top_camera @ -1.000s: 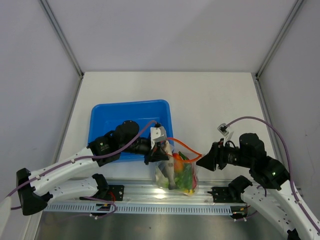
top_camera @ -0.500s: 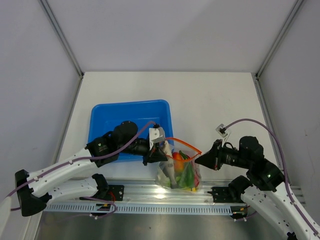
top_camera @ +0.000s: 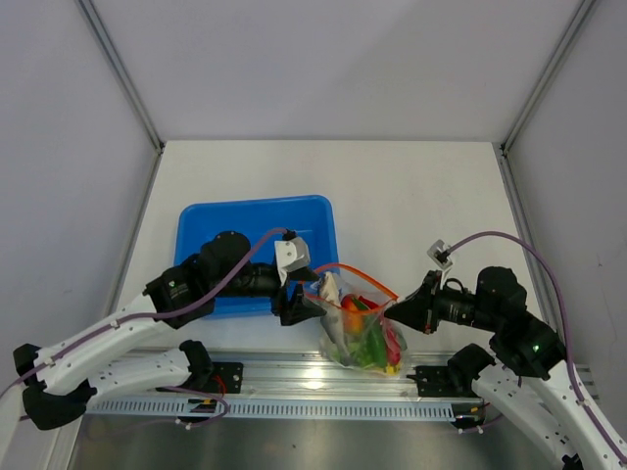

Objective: Place the food in the zip-top bag and seal the zipper
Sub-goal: Adjust the zipper food storage bag at the center of the board.

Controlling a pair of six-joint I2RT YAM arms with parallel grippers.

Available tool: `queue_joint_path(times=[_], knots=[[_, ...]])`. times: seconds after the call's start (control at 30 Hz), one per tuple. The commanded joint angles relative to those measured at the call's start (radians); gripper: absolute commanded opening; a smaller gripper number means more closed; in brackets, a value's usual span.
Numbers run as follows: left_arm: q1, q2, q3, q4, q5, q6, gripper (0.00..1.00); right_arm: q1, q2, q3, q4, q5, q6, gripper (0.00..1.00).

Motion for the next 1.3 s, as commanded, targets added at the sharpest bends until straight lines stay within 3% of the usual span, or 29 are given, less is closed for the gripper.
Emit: queue_joint_path(times=[0.0,0.07,0.27,0.47,0.77,1.03,1.1,1.23,1.27], knots=[[-0.003,0.031,0.108,0.052,0.043,0.040,0.82,0.005,0.006,0.014,0.081,-0.048,-0.021,0.00],[-0.014,0.081,0.166,0.071,0.108,0.062,0.99,0.005,0.026,0.017,0.081,-0.068,-0.025,0.00],[-0.106,0.208,0.247,0.199,0.068,0.153,0.99,0.005,0.040,0.028,0.075,-0.074,-0.034,0.00],[-0.161,0.345,0.260,0.304,0.122,0.199,1.00,0.005,0.041,0.031,0.067,-0.085,-0.039,0.00],[-0.163,0.518,0.372,0.185,0.174,0.220,0.99,0.005,0.048,0.077,0.014,-0.121,-0.083,0.00],[-0.103,0.597,0.412,0.106,0.419,0.219,0.99,0.005,0.063,0.138,-0.069,-0.143,-0.134,0.00],[-0.100,0.614,0.432,0.071,0.439,0.235,0.94,0.006,0.069,0.154,-0.082,-0.140,-0.151,0.00],[-0.078,0.631,0.432,0.034,0.470,0.226,0.67,0.005,0.083,0.188,-0.111,-0.135,-0.177,0.00],[-0.075,0.632,0.429,0.032,0.473,0.225,0.65,0.006,0.087,0.198,-0.111,-0.135,-0.182,0.00]])
